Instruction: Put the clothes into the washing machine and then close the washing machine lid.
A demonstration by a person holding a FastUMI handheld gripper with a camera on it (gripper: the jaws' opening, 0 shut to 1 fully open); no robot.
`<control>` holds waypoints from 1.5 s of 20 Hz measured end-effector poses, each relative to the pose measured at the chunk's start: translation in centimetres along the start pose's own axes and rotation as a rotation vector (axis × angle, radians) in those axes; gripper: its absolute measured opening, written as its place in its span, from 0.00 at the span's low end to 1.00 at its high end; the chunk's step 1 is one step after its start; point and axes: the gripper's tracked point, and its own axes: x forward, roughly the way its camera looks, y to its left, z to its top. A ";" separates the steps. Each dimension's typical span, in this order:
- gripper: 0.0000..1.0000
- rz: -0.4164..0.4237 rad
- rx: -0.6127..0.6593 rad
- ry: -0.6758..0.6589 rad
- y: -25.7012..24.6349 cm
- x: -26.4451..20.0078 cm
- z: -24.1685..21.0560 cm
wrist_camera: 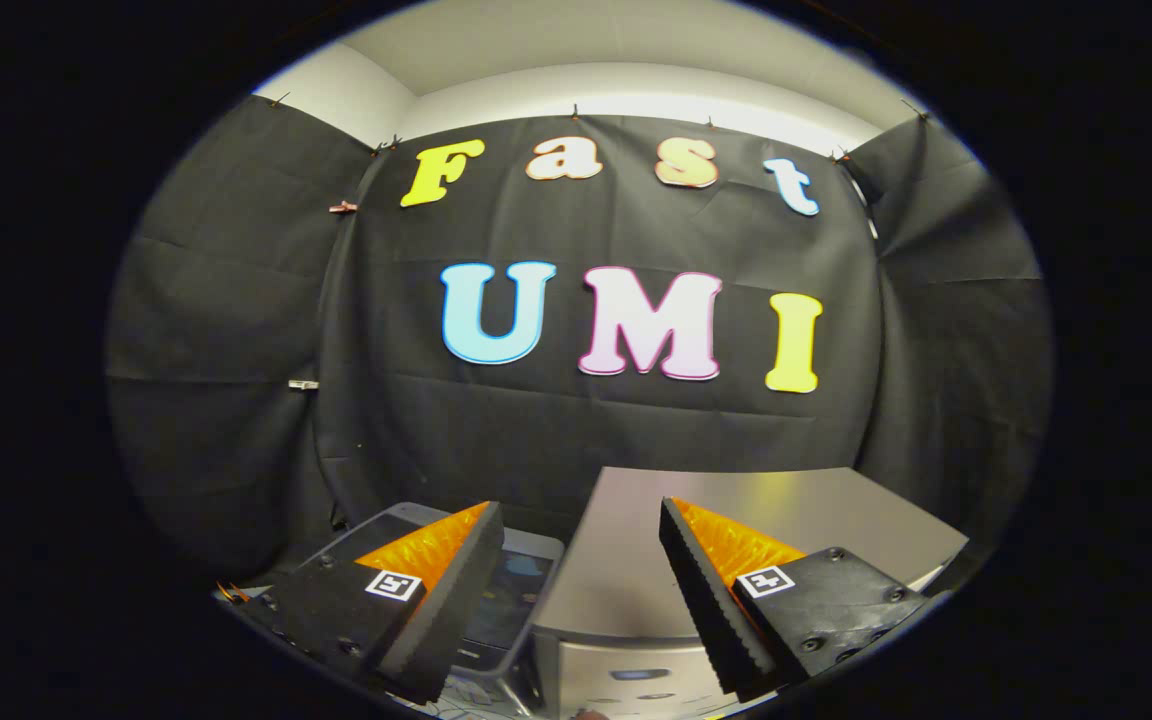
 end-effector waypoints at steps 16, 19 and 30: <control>0.99 -0.183 0.046 -0.044 -14.8 -10.0 -7.5; 1.00 -0.161 0.055 -0.020 -13.5 -10.2 -9.2; 0.99 -0.154 0.042 -0.019 -12.2 -9.9 -9.5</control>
